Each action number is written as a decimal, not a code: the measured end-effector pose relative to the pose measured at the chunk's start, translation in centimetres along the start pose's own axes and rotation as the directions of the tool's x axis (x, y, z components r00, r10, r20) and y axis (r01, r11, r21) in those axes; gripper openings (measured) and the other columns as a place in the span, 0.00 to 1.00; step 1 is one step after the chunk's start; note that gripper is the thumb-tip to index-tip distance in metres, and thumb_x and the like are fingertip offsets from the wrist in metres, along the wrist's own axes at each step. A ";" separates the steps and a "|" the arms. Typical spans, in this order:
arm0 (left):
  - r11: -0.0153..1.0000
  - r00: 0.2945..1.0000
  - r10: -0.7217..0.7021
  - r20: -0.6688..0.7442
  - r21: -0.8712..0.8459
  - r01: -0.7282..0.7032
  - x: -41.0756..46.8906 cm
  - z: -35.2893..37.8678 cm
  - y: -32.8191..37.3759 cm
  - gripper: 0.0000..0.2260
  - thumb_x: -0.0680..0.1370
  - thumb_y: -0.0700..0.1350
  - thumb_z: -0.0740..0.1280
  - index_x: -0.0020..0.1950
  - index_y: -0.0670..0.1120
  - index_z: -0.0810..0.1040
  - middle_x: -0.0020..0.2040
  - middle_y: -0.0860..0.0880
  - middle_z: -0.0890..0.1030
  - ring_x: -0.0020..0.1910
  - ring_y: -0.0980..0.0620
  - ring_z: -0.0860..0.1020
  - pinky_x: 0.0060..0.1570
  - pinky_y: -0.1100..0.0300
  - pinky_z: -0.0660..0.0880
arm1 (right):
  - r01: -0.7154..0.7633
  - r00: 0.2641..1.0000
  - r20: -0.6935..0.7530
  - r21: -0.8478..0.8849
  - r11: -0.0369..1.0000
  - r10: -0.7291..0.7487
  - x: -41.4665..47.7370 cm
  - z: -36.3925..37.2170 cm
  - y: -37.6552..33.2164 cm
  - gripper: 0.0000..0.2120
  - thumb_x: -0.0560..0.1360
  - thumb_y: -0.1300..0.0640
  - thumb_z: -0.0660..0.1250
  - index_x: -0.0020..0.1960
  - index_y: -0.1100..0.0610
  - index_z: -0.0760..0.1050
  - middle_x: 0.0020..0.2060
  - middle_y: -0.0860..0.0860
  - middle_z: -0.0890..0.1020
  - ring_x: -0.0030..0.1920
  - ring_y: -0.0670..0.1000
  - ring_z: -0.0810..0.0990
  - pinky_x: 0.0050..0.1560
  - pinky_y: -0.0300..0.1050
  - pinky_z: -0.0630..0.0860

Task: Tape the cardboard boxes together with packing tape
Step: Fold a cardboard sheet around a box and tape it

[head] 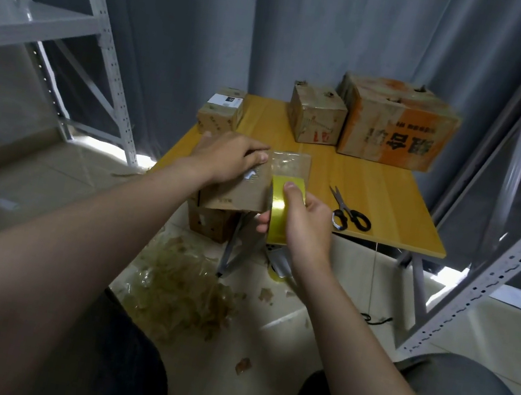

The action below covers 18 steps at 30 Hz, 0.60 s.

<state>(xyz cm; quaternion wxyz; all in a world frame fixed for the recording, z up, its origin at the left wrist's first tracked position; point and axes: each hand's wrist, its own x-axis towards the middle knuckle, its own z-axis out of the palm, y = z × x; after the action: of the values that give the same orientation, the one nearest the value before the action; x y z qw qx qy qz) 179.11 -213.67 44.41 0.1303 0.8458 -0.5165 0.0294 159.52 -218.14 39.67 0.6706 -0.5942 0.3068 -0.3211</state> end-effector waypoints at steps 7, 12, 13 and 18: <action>0.972 0.969 0.220 -0.116 0.105 -0.209 -1.5 2.5 -0.2 0.35 0.74 0.56 0.71 0.78 0.48 0.64 0.75 0.47 0.65 0.77 0.44 0.61 0.77 0.35 0.51 | -0.003 0.999 -0.034 -0.007 1.000 0.003 0.5 0.1 1.3 0.13 0.84 0.47 0.64 0.54 0.55 0.80 0.34 0.59 0.86 0.34 0.59 0.86 0.40 0.55 0.85; 0.909 0.981 0.186 0.045 0.372 -0.190 -2.3 3.8 -0.7 0.67 0.64 0.74 0.74 0.84 0.42 0.38 0.83 0.43 0.49 0.83 0.40 0.43 0.76 0.26 0.40 | 0.008 0.999 -0.033 -0.078 0.997 -0.011 1.7 0.0 0.3 0.17 0.84 0.44 0.62 0.54 0.56 0.81 0.33 0.57 0.86 0.32 0.59 0.86 0.46 0.60 0.84; 0.894 0.983 0.179 0.046 0.409 -0.182 -2.4 4.2 -0.5 0.68 0.63 0.73 0.76 0.84 0.43 0.37 0.83 0.43 0.50 0.83 0.40 0.44 0.75 0.24 0.41 | 0.005 0.999 -0.031 -0.082 0.997 -0.008 1.9 0.0 0.0 0.18 0.84 0.44 0.62 0.53 0.57 0.81 0.34 0.58 0.86 0.32 0.59 0.86 0.46 0.61 0.84; 0.917 0.995 0.101 -0.007 0.388 -0.091 -1.7 4.9 0.4 0.61 0.66 0.68 0.76 0.85 0.47 0.44 0.81 0.44 0.59 0.79 0.41 0.58 0.72 0.30 0.60 | 0.044 0.998 0.048 -0.022 0.999 -0.043 2.3 -0.7 -0.7 0.16 0.82 0.44 0.68 0.53 0.58 0.82 0.37 0.58 0.87 0.34 0.58 0.87 0.39 0.50 0.85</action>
<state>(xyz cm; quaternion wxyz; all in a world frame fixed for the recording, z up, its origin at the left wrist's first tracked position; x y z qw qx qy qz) 177.57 -213.60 39.43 -0.0342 0.8281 -0.5395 0.1485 160.32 -220.40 40.18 0.6637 -0.6160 0.2815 -0.3176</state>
